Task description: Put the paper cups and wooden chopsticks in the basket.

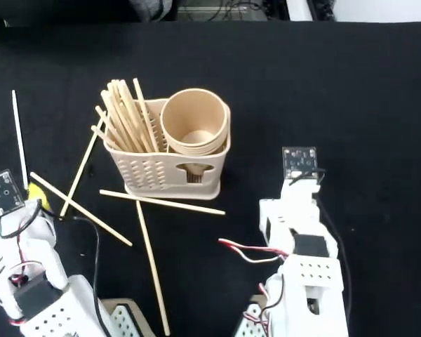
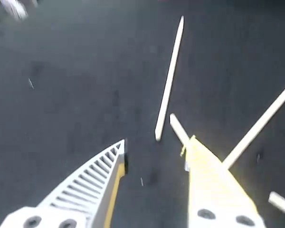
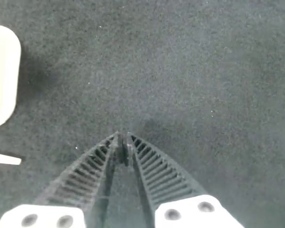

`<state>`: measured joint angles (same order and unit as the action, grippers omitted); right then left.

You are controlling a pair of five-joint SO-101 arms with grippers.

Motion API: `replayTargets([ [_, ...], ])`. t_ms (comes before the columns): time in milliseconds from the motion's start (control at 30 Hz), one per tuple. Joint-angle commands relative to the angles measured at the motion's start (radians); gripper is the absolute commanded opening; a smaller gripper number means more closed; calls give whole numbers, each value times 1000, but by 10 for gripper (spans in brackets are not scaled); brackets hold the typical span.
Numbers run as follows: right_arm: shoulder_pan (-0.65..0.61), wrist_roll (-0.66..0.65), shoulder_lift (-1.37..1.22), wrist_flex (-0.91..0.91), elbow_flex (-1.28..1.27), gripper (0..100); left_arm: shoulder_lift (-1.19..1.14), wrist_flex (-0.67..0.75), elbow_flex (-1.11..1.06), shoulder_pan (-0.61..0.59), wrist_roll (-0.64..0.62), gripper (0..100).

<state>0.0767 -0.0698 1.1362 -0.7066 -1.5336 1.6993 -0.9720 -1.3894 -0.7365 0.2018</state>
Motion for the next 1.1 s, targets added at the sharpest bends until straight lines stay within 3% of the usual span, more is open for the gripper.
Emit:
replayTargets([
  [0, -14, 2, 4, 11, 18, 15, -238, 23, 260, 38, -5, 220],
  [300, -14, 2, 4, 11, 18, 15, -1115, 55, 777, 96, 11, 220],
  [433, -14, 2, 4, 11, 18, 15, -1424, 52, 1003, 96, 89, 220],
  [600, -15, 2, 4, 11, 18, 15, -1723, 49, 1280, 93, 87, 220],
  [733, -15, 2, 4, 11, 18, 15, -1923, -40, 1529, 94, 84, 220],
  [1067, -15, 2, 4, 11, 18, 15, -2441, -144, 2204, 67, -18, 220],
])
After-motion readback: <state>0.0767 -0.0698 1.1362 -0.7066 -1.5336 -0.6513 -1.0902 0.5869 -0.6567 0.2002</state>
